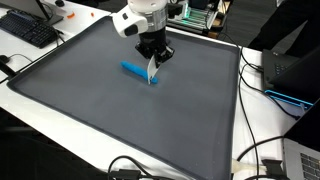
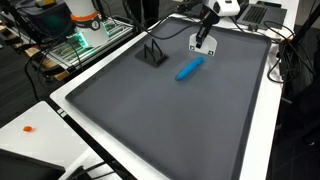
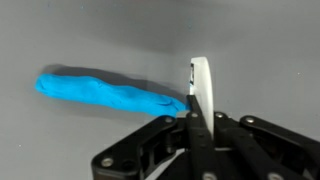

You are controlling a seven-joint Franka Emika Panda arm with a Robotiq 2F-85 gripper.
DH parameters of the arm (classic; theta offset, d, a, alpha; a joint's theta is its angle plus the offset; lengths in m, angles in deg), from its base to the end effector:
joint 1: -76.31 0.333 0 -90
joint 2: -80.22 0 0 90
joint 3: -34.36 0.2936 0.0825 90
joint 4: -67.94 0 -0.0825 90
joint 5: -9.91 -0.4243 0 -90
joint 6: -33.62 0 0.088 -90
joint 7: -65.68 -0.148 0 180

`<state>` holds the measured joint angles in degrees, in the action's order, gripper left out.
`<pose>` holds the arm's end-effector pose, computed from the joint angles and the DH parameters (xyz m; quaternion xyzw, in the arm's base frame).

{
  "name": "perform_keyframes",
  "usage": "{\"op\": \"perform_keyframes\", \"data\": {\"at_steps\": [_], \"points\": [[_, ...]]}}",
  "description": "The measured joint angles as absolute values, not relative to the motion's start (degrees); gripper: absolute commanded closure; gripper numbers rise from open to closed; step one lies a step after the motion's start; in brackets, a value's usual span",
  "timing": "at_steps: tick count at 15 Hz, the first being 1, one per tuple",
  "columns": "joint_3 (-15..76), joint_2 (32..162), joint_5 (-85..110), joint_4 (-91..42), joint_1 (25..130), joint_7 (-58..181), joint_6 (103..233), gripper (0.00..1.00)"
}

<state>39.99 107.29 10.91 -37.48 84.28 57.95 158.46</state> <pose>0.6257 0.1503 0.1741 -0.9963 -0.0527 0.0673 0.0034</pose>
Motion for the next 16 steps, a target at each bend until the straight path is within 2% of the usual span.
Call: {"op": "perform_keyframes", "data": {"at_steps": [16], "points": [[37.9,112.0,11.8,-33.3,84.9,57.7,158.4,0.99]]}}
